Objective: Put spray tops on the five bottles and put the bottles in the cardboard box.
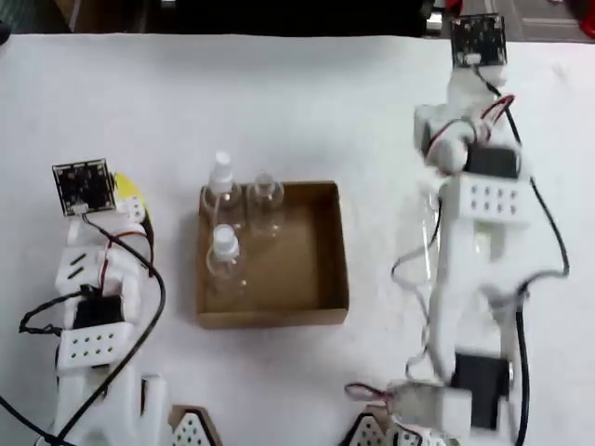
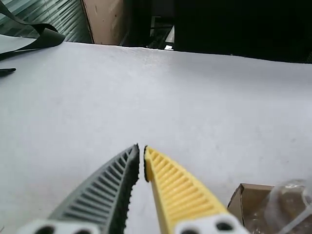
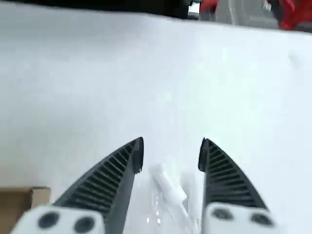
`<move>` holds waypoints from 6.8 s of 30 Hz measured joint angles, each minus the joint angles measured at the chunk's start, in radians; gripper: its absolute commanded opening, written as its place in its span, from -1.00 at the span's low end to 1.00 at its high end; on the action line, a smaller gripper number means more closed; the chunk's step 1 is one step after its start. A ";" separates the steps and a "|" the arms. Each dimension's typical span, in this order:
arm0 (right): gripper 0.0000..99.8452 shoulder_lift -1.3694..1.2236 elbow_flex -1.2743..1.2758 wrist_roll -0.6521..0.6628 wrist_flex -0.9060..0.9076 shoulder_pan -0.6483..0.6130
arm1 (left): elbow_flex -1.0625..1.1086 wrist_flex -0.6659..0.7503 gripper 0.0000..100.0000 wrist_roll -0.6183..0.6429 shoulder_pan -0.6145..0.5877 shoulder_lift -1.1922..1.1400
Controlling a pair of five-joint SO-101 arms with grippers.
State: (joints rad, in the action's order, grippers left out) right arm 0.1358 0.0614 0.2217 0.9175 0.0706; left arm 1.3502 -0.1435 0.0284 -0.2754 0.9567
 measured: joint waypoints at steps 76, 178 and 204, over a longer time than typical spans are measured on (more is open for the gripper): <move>-0.97 -1.082 -1.020 0.364 0.582 0.189 | 0.000 0.000 -0.95 0.000 0.006 0.000; -0.97 0.370 0.543 -0.012 -0.910 -0.675 | 0.002 0.000 -0.95 0.000 0.006 0.000; -0.97 0.370 0.901 -0.012 -1.237 -0.675 | 0.002 0.000 -0.95 0.000 0.006 0.000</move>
State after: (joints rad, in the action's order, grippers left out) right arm 0.5056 0.9620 0.2094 -0.3191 -0.6045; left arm 1.3518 -0.1435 0.0284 -0.2693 0.9567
